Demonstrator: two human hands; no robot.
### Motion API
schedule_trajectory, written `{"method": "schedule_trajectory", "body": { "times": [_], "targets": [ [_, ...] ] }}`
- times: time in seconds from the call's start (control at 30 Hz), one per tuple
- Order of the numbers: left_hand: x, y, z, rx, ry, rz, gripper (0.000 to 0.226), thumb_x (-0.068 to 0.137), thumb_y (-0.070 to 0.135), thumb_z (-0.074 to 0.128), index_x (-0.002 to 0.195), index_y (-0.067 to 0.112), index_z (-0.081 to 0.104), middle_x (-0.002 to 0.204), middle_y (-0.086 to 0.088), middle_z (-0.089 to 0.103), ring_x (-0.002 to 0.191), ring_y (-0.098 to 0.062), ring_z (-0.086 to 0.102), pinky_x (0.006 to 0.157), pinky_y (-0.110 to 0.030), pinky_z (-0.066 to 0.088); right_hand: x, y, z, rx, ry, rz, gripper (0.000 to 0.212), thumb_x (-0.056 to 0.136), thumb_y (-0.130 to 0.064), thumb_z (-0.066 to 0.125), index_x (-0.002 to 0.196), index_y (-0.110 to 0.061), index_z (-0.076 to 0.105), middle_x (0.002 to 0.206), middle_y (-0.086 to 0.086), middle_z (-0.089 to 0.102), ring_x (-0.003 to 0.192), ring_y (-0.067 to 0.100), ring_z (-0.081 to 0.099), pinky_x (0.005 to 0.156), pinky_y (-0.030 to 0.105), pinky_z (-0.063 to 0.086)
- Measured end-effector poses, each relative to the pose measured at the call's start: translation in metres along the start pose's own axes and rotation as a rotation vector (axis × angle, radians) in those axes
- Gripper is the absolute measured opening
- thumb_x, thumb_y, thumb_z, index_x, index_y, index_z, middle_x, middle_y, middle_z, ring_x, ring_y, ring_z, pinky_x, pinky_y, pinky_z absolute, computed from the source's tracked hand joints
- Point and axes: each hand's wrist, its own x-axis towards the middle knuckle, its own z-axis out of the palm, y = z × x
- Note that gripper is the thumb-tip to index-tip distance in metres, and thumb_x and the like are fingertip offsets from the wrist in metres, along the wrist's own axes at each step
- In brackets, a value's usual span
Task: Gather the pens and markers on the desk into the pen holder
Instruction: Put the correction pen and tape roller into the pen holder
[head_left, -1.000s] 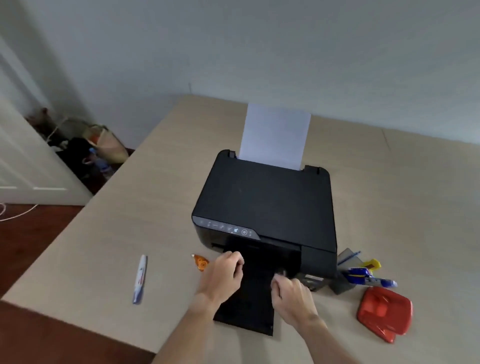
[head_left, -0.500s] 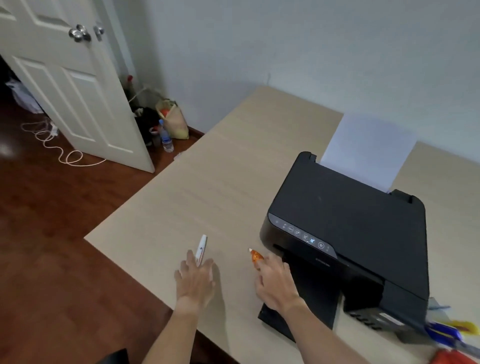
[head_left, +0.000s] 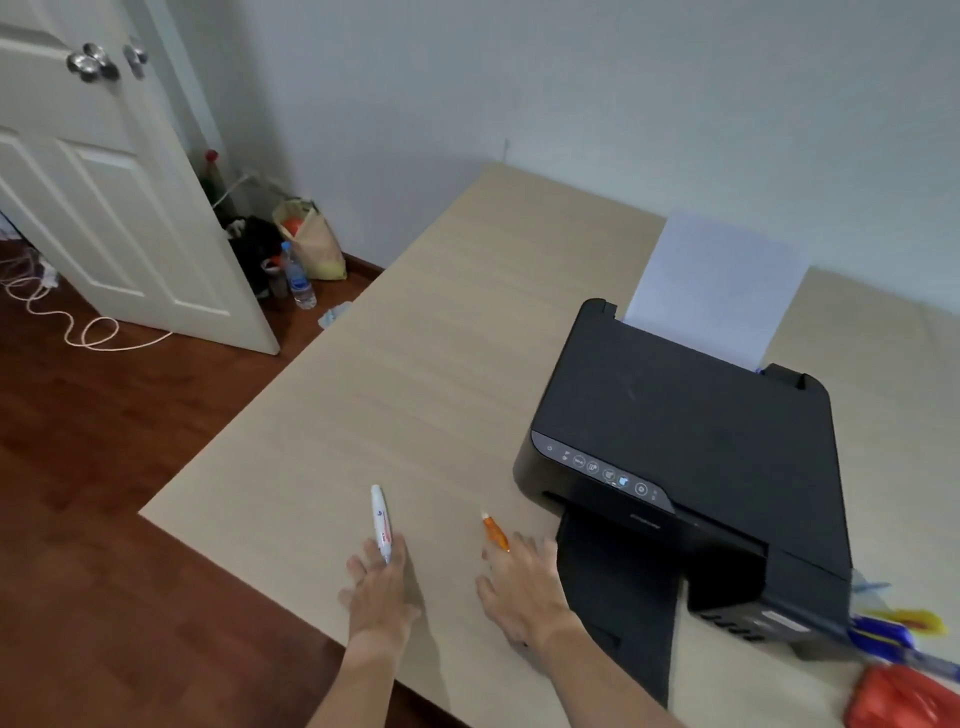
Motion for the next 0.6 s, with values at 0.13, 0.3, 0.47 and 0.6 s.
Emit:
{"method": "schedule_trajectory", "body": {
  "times": [0.13, 0.3, 0.47, 0.6],
  "targets": [
    [-0.005, -0.009, -0.005, -0.085, 0.034, 0.063, 0.081, 0.087, 0.028, 0.073, 0.152, 0.022, 0.024, 0.14, -0.003, 0.038, 0.12, -0.023, 0.043, 0.096, -0.037, 0.053, -0.023, 0.007, -0.001, 0.142, 0.207, -0.054, 0.035, 0.091, -0.031, 0.042, 0.124, -0.021, 0.049, 0.106, 0.001, 0.058, 0.098, 0.024, 0.054, 0.089, 0.038, 0.043],
    [-0.023, -0.013, -0.011, -0.062, 0.172, 0.119, 0.035, 0.1, 0.036, 0.052, 0.132, 0.023, 0.05, 0.116, -0.003, 0.066, 0.108, -0.022, 0.063, 0.091, -0.036, 0.054, -0.064, 0.046, -0.004, 0.233, 0.293, 0.053, 0.008, 0.092, -0.018, 0.041, 0.098, -0.02, 0.046, 0.095, 0.002, 0.053, 0.084, 0.021, 0.05, 0.078, 0.034, 0.046],
    [-0.037, 0.021, -0.012, -0.153, 0.271, 0.253, 0.021, 0.097, 0.028, 0.049, 0.113, 0.017, 0.058, 0.092, -0.011, 0.072, 0.089, -0.031, 0.07, 0.076, -0.039, 0.057, -0.109, 0.089, 0.0, 0.388, 0.441, 0.172, 0.017, 0.09, -0.019, 0.037, 0.105, -0.022, 0.043, 0.101, -0.001, 0.054, 0.089, 0.018, 0.05, 0.086, 0.031, 0.043],
    [-0.043, 0.055, -0.013, -0.369, 0.355, 0.392, 0.006, 0.091, 0.014, 0.063, 0.097, 0.013, 0.065, 0.07, -0.009, 0.07, 0.072, -0.036, 0.07, 0.063, -0.038, 0.052, -0.144, 0.121, -0.005, 0.538, 0.518, 0.248, 0.028, 0.084, -0.017, 0.042, 0.112, -0.021, 0.044, 0.092, -0.005, 0.057, 0.084, 0.011, 0.052, 0.081, 0.023, 0.042]
  ]
}}
